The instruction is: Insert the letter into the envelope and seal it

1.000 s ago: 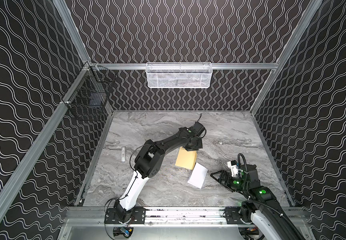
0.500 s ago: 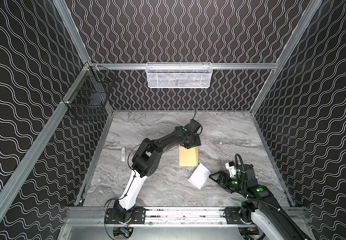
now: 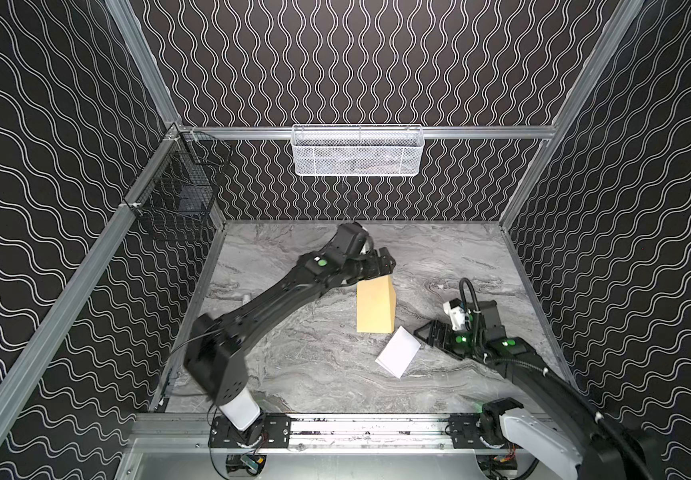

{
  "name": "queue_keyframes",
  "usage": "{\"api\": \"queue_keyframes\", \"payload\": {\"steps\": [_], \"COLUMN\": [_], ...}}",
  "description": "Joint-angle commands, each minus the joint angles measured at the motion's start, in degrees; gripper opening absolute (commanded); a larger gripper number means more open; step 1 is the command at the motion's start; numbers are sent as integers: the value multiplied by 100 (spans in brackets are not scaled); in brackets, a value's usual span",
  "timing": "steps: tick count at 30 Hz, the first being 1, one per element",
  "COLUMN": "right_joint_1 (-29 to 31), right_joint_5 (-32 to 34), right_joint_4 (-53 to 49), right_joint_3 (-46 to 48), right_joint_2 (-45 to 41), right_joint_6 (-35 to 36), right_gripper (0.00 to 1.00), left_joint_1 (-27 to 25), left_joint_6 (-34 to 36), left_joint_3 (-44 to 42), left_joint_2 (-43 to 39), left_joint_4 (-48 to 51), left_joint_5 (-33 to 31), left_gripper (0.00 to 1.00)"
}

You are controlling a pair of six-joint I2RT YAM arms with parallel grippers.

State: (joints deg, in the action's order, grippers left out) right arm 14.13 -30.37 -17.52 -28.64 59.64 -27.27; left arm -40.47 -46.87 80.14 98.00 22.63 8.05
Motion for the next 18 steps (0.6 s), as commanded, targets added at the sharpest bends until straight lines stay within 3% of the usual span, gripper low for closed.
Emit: {"api": "queue_keyframes", "payload": {"steps": [1, 10, 18], "right_joint_1": [0, 32, 493], "right_joint_5": [-242, -695, -715], "right_joint_4": [171, 1261, 1842], "right_joint_3": [-417, -625, -425], "right_joint_2": [649, 1738, 2220], "right_joint_6": [890, 1039, 1069], "right_gripper": [98, 96, 96], "left_joint_1": [11, -35, -42], "left_joint_6": [478, 307, 43], "left_joint_3": [-813, -3354, -4619], "left_joint_2": [-807, -3524, -4963], "left_joint_4": [-107, 651, 1080], "left_joint_5": [241, 292, 390], "left_gripper": [93, 95, 96]}}
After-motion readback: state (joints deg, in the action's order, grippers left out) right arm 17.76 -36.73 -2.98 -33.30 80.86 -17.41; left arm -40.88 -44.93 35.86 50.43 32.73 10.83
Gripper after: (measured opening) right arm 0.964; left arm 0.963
